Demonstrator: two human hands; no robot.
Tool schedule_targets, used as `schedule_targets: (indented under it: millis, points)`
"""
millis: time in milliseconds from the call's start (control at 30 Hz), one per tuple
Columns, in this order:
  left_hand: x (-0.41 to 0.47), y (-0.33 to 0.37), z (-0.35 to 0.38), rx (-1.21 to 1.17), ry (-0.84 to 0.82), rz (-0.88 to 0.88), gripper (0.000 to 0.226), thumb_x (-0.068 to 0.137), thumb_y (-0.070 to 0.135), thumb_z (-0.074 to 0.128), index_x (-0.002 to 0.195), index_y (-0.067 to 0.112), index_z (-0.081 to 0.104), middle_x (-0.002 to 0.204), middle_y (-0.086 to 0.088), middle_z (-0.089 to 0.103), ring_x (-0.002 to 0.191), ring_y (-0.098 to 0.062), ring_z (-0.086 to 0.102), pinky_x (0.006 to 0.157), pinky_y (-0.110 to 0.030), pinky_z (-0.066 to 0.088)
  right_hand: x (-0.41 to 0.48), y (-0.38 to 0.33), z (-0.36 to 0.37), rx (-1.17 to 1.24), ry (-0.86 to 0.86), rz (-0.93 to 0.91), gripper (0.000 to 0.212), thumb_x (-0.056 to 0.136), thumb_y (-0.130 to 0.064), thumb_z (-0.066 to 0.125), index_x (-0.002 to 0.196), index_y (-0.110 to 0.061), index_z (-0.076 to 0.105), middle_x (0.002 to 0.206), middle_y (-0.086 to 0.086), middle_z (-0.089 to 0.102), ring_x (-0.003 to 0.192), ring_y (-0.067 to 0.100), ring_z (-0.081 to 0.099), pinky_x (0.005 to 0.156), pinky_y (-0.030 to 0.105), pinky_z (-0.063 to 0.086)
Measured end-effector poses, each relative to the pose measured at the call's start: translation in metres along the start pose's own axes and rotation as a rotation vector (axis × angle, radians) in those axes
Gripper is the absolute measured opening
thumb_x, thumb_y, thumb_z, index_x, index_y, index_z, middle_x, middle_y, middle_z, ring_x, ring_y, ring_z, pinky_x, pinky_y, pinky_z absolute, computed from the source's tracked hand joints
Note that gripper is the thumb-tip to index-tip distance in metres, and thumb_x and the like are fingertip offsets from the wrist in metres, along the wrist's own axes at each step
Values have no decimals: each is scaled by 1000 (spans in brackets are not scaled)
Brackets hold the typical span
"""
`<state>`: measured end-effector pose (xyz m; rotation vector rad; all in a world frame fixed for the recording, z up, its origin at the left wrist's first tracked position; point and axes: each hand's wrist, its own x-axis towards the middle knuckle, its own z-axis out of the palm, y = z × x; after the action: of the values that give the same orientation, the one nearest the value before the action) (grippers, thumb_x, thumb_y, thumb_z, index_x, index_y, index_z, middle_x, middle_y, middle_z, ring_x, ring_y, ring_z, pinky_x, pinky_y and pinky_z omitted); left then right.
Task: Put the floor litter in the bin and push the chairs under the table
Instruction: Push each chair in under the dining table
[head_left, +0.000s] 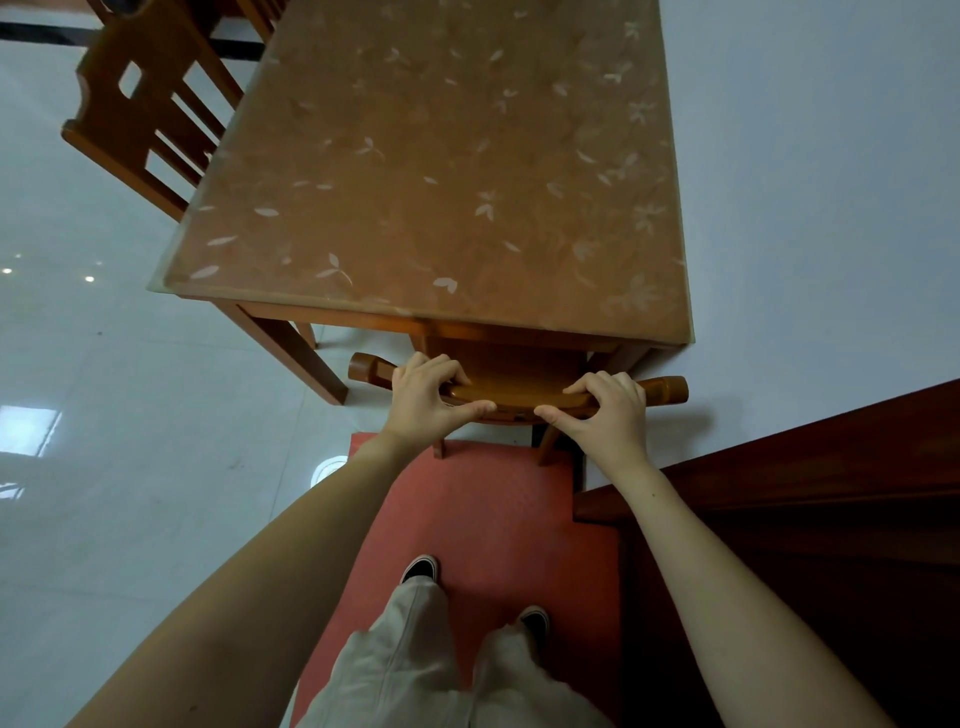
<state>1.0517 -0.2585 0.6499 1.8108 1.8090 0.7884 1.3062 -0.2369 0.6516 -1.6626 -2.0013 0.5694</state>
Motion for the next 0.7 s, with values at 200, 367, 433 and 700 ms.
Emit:
schedule_targets:
  millis: [200,367,433,700]
  points:
    - [-3,8,-6,40,-34,2,44,67,71,65,74,30,54,73,17,50,83,-11,41,75,-30,23,-2,-2,-5,-12,-47,15,48,72,-75,60,84,-29,61,81,-17,55,89,8,45,86,28,30]
    - [-8,18,-13,149,-71,16,37,78,60,64,87,24,61,84,10,57,89,-15,45,82,-32,32,-11,-11,-12,7,-91,43,45,81,-60,65,105,-22,68,100,-10,63,107,15,49,98,33,37]
    - [-15,22,-16,202,-86,50,35,86,49,61,102,19,64,97,4,63,99,-19,49,90,-33,35,-16,-15,-18,35,-102,29,43,86,-50,67,116,-19,67,112,-6,65,115,16,50,106,40,38]
    - [-67,46,-30,376,-117,141,52,99,42,41,146,21,36,152,1,37,143,-17,24,118,-35,11,-54,-32,-42,-116,-112,-135,53,95,-44,57,140,-18,52,148,3,47,141,21,36,118,46,25]
